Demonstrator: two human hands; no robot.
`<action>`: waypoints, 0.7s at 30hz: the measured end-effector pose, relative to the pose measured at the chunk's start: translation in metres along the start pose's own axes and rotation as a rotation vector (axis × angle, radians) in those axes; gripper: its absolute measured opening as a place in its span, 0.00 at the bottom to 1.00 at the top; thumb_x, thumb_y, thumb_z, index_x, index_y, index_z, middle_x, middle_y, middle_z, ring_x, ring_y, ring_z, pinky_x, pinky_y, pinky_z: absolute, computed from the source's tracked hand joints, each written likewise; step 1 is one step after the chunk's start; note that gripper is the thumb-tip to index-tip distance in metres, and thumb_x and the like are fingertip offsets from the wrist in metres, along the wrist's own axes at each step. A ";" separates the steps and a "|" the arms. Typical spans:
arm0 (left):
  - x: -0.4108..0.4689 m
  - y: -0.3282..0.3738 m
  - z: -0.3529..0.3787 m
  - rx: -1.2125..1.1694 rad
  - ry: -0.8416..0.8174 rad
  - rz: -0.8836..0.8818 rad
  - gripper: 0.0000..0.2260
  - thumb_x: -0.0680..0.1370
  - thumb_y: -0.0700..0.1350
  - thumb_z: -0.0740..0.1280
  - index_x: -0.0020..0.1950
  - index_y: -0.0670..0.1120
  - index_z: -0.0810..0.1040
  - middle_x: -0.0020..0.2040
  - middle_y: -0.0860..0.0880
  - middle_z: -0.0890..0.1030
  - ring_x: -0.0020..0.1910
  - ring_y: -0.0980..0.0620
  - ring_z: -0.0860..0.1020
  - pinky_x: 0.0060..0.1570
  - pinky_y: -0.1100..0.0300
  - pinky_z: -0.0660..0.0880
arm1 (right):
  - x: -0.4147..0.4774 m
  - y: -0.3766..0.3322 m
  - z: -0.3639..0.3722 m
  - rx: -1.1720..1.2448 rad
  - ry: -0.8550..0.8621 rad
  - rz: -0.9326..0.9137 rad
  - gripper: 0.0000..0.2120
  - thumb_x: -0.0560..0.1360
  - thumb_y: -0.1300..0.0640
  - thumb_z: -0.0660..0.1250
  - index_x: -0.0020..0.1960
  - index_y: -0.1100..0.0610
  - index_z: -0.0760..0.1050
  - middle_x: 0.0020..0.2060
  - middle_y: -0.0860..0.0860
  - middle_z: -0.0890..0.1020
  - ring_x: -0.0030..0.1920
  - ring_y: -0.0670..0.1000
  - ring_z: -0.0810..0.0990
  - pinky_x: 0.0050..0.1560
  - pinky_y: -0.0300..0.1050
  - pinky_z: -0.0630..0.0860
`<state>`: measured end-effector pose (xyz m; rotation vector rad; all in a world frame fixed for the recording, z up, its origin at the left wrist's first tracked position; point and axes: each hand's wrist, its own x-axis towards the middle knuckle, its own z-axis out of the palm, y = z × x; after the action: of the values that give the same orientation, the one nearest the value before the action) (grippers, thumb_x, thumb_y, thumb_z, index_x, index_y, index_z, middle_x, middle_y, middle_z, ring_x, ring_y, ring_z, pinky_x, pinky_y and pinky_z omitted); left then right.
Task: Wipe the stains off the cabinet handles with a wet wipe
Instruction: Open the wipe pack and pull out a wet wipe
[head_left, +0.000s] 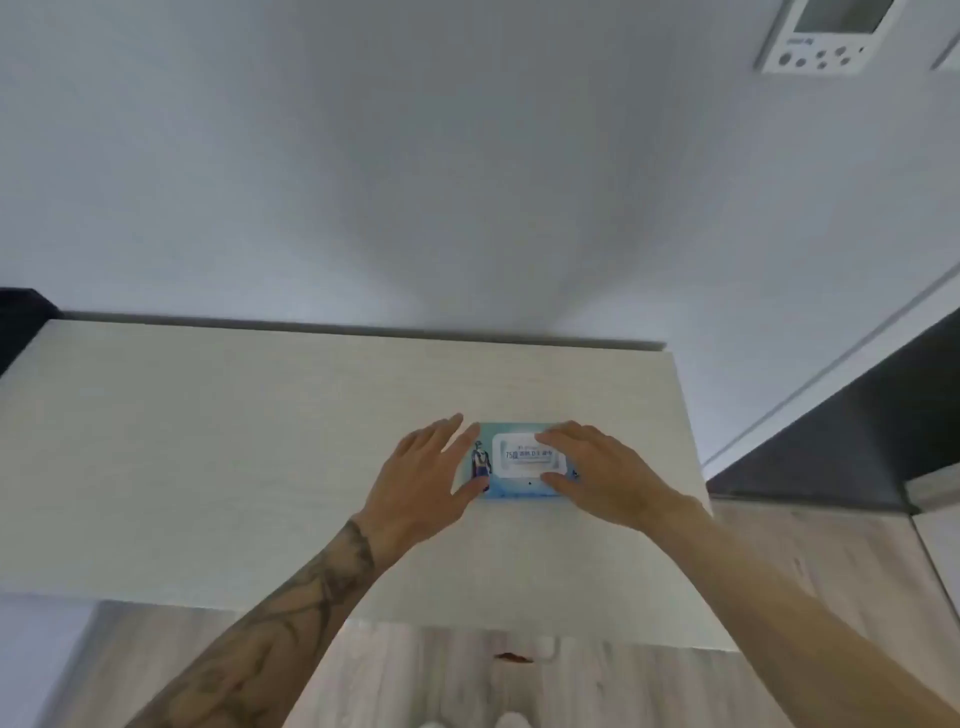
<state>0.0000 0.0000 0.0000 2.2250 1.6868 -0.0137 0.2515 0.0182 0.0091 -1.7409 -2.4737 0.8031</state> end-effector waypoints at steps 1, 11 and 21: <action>0.007 0.000 0.009 -0.002 0.012 0.017 0.33 0.85 0.62 0.60 0.86 0.51 0.54 0.86 0.50 0.54 0.84 0.48 0.57 0.83 0.54 0.55 | 0.007 0.003 0.008 -0.022 0.003 -0.006 0.26 0.84 0.49 0.66 0.80 0.50 0.66 0.77 0.48 0.71 0.73 0.50 0.72 0.72 0.44 0.72; 0.044 -0.015 0.066 -0.018 0.095 0.156 0.33 0.85 0.60 0.62 0.86 0.49 0.57 0.86 0.50 0.55 0.85 0.48 0.57 0.82 0.52 0.54 | 0.029 0.023 0.050 -0.143 0.164 -0.075 0.25 0.78 0.47 0.74 0.72 0.54 0.77 0.68 0.50 0.79 0.66 0.55 0.78 0.64 0.52 0.76; 0.045 -0.014 0.083 -0.186 0.074 0.072 0.38 0.82 0.69 0.51 0.87 0.51 0.48 0.86 0.56 0.48 0.85 0.55 0.49 0.84 0.54 0.49 | 0.026 0.016 0.043 -0.241 0.318 -0.154 0.21 0.87 0.49 0.52 0.64 0.55 0.81 0.55 0.51 0.86 0.48 0.55 0.85 0.45 0.50 0.81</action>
<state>0.0170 0.0225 -0.0910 2.1688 1.5739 0.2357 0.2424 0.0281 -0.0424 -1.5646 -2.5217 0.2029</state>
